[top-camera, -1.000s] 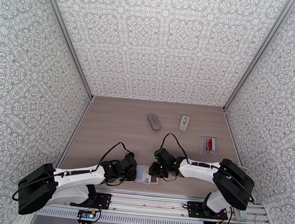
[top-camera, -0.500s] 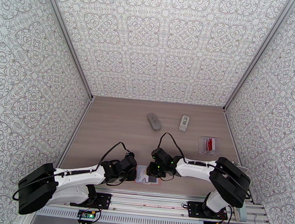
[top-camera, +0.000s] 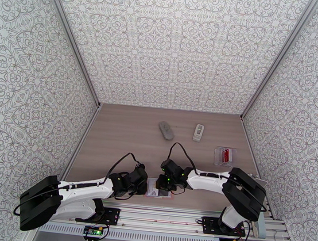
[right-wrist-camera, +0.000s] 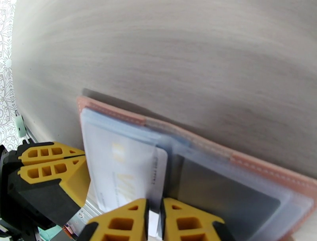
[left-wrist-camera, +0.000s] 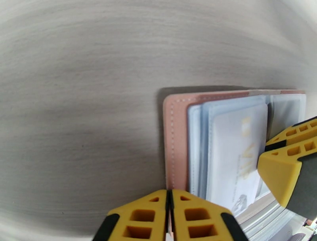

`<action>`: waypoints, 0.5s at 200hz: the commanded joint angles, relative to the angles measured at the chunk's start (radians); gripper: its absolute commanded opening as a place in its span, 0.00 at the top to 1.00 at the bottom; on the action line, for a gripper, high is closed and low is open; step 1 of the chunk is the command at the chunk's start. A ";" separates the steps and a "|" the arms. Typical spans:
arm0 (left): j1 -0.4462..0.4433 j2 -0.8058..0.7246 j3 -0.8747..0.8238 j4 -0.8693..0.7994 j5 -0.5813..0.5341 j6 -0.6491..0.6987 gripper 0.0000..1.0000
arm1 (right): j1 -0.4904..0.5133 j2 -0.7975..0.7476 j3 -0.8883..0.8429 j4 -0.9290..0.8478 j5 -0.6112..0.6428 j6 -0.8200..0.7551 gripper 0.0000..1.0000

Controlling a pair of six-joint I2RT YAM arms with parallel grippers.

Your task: Put the credit cards into the card holder

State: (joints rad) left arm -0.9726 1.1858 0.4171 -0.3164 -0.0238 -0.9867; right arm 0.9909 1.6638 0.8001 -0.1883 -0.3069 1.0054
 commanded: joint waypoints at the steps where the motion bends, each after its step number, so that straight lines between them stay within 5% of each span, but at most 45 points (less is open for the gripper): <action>1: -0.014 0.017 0.005 0.010 0.012 0.015 0.87 | 0.023 0.027 0.024 0.025 -0.015 0.012 0.83; 100: -0.012 -0.057 0.011 -0.062 -0.018 0.017 0.84 | 0.026 -0.035 0.058 -0.073 0.024 -0.011 0.78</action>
State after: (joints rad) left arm -0.9730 1.1664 0.4175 -0.3393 -0.0246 -0.9863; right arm 1.0008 1.6627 0.8215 -0.2138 -0.2993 1.0042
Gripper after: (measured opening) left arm 0.146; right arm 0.204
